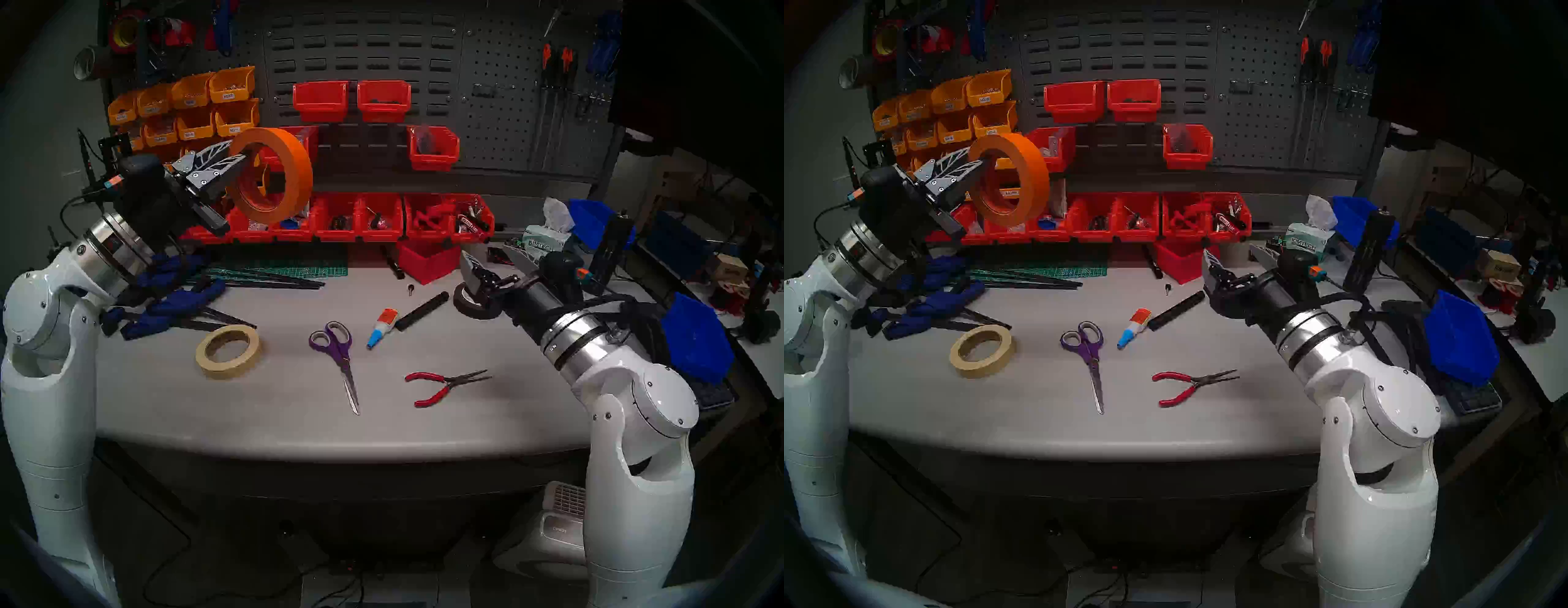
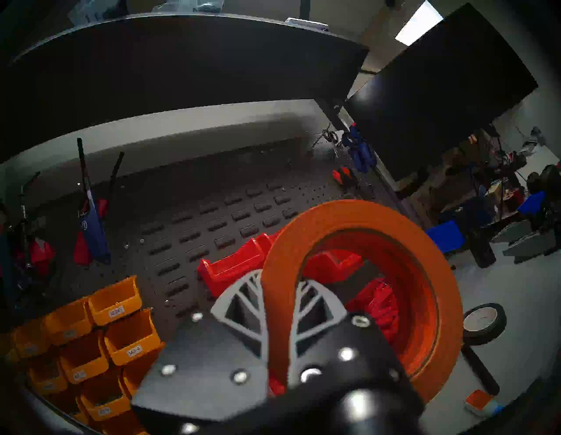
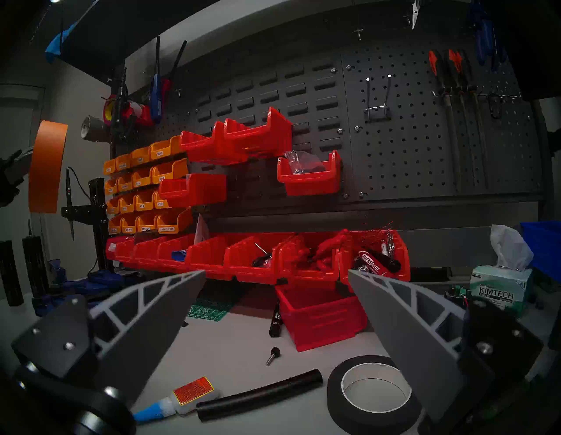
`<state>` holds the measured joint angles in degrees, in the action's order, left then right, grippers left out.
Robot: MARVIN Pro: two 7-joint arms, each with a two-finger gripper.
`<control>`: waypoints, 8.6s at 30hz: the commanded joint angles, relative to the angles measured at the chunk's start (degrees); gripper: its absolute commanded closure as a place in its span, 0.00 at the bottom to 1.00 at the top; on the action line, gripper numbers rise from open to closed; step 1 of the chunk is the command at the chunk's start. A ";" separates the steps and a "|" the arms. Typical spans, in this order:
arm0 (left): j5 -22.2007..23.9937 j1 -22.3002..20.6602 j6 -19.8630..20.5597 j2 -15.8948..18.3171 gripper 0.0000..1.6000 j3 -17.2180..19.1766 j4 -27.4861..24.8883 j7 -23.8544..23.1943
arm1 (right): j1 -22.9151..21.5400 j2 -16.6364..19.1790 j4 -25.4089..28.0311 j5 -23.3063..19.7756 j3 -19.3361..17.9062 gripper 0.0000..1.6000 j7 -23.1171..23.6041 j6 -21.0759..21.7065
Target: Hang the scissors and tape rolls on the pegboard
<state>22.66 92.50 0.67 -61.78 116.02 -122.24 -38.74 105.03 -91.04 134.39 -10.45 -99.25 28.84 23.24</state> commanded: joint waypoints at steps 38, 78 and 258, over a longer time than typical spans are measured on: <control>-16.95 -3.18 -14.49 -9.23 1.00 -11.14 1.02 9.06 | -17.22 -0.65 -8.30 -2.34 9.02 0.00 1.24 -0.42; -19.73 -9.54 -12.90 -10.06 1.00 -16.28 3.84 10.28 | -22.90 4.71 -8.42 -11.75 6.51 0.00 17.87 10.62; 12.16 14.54 4.49 -25.34 0.00 1.51 -11.34 -0.84 | -54.42 11.64 -35.94 0.32 0.88 1.00 -7.93 -5.75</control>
<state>34.04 107.81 5.29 -87.06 117.38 -132.84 -39.53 56.45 -80.63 98.62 -9.26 -98.93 21.79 18.89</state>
